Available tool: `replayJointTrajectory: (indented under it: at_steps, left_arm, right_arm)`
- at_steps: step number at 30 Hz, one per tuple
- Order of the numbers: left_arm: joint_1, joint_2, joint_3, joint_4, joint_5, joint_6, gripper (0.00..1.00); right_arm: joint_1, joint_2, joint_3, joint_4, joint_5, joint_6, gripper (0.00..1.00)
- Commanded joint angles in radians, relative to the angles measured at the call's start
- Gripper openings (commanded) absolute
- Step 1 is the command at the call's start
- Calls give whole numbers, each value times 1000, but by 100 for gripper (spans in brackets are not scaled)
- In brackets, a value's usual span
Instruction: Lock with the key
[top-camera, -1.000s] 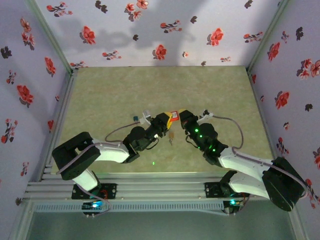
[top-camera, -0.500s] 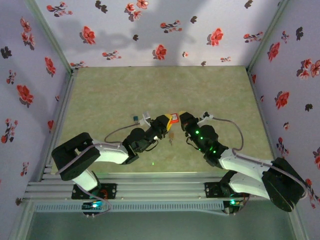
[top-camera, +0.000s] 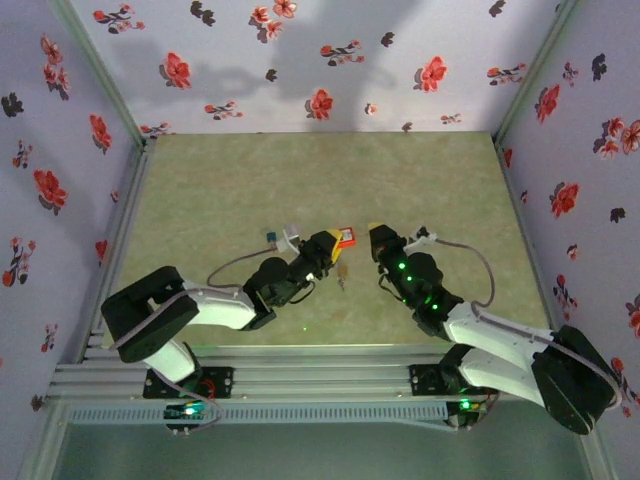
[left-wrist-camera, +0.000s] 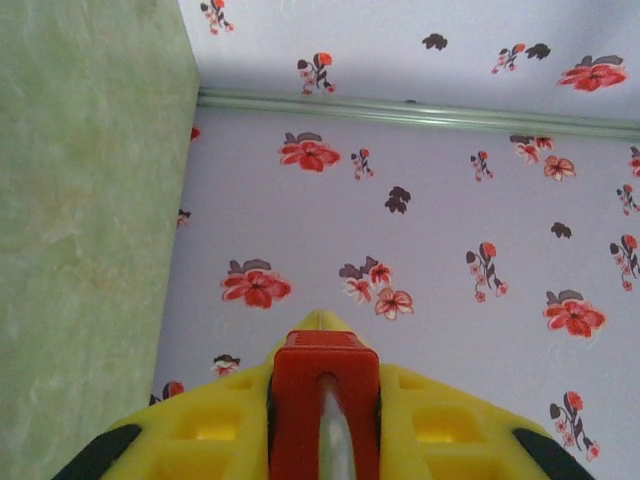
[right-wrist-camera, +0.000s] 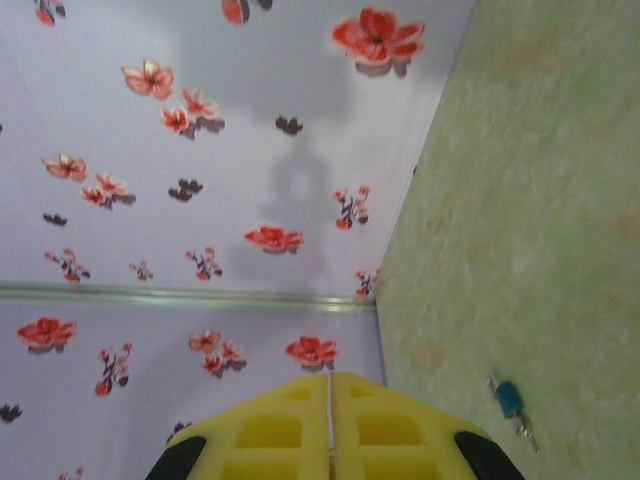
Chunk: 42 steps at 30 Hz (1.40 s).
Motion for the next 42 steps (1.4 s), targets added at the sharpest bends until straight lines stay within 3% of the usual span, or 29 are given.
replayJointTrajectory:
  at_steps: [1, 10, 18, 27, 37, 42]
  left_arm:
    - [6, -37, -2, 65, -40, 26, 0]
    - [7, -39, -5, 63, -39, 30, 0]
    - [16, -42, -44, 53, -28, 40, 0]
    - [54, -4, -27, -32, 74, 49, 0]
    - [104, -67, 97, -447, 229, 168, 0]
    - [138, -43, 214, -656, 377, 246, 0]
  right_arm:
    - [-9, -13, -15, -39, 68, -8, 0]
    - [-14, -33, -23, -38, 73, -18, 0]
    - [-68, -112, 6, -184, 31, -83, 0]
    - [-219, -93, 45, -252, -231, -89, 0]
    - [-327, -140, 118, -459, -377, -209, 0]
    - [-371, -140, 161, -547, -456, -286, 0]
